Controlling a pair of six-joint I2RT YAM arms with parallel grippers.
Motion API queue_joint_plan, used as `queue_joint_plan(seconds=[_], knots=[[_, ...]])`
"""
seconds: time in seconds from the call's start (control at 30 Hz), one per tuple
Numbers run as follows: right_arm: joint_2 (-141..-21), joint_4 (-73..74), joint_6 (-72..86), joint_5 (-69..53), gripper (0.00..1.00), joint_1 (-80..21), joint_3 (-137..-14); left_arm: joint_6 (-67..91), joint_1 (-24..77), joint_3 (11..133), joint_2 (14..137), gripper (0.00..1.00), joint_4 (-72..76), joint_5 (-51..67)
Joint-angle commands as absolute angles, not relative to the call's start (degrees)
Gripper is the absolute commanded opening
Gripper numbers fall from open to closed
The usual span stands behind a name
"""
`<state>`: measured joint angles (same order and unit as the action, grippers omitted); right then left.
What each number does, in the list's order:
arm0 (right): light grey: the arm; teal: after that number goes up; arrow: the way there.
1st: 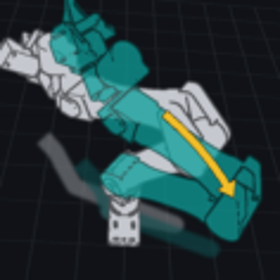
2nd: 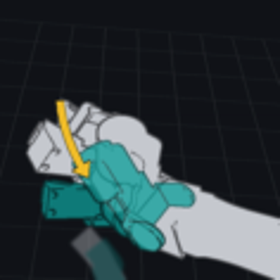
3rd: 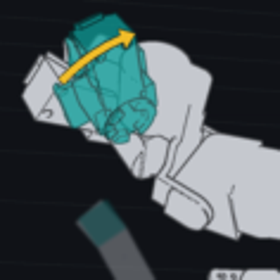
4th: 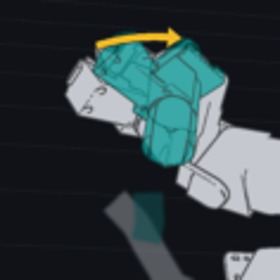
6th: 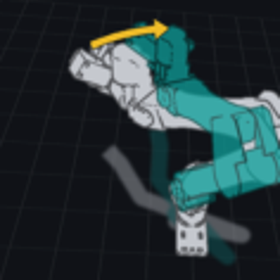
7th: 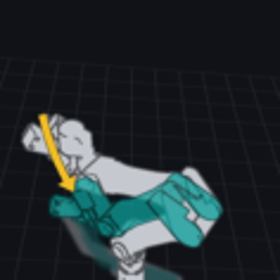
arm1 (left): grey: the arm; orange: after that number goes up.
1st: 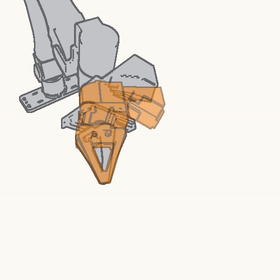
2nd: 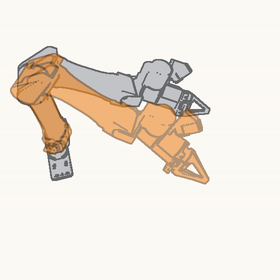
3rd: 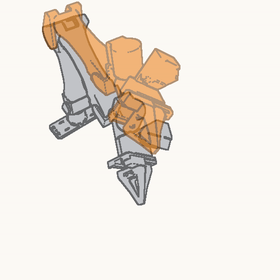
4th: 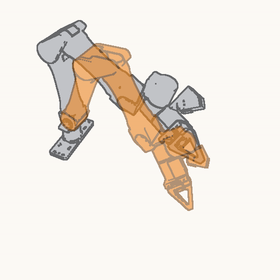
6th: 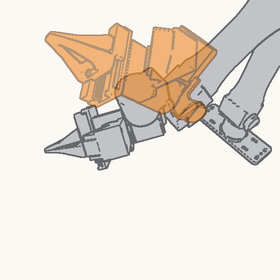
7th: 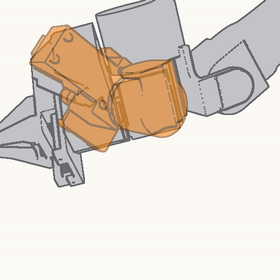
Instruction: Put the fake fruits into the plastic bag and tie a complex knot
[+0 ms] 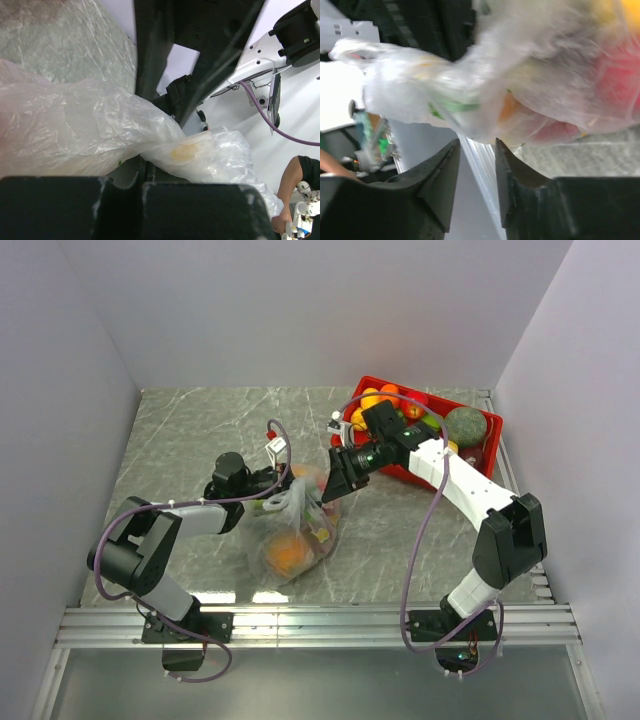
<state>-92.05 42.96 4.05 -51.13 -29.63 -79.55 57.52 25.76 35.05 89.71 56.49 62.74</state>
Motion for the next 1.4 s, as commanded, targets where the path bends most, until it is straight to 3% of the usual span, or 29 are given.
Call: queue_joint_plan(seconds=[0.0, 0.23, 0.4, 0.57, 0.63, 0.7, 0.8, 0.93, 1.13, 1.37], knots=[[-90.6, 37.6, 8.5, -53.2, 0.41, -29.0, -78.7, 54.8, 26.3, 36.0, 87.5, 0.00, 59.2, 64.6], [-94.6, 28.8, 15.5, -52.8, 0.38, -29.9, -79.7, 53.7, 27.5, 36.5, 87.1, 0.00, 58.1, 65.0], [-98.1, 24.0, 21.0, -53.1, 0.27, -31.0, -83.2, 53.1, 28.2, 36.6, 87.5, 0.00, 58.0, 65.3], [-99.8, 18.9, 26.0, -51.9, 0.25, -31.4, -85.7, 49.9, 28.9, 37.0, 86.6, 0.00, 54.4, 65.5], [-99.8, 18.8, 26.1, -52.4, 0.32, -32.0, -85.4, 50.1, 28.9, 37.0, 86.7, 0.00, 54.5, 65.4], [-98.9, 21.3, 22.8, -52.9, 0.50, -32.3, -83.8, 49.5, 28.5, 37.4, 86.5, 0.00, 53.4, 64.7], [-96.2, 30.0, 15.4, -53.4, 0.66, -30.8, -80.9, 49.7, 28.1, 37.9, 86.5, 0.00, 54.0, 64.6], [-91.3, 36.6, 7.5, -51.9, 0.66, -27.6, -77.8, 50.3, 28.0, 38.1, 87.1, 0.00, 55.5, 64.9], [-84.0, 33.3, 8.7, -51.4, 0.60, -25.6, -72.2, 51.4, 28.2, 38.6, 88.2, 0.00, 57.0, 65.4], [-87.8, 27.7, 13.5, -49.7, 0.67, -30.1, -70.7, 51.7, 28.7, 39.2, 89.0, 0.00, 57.6, 65.6]])
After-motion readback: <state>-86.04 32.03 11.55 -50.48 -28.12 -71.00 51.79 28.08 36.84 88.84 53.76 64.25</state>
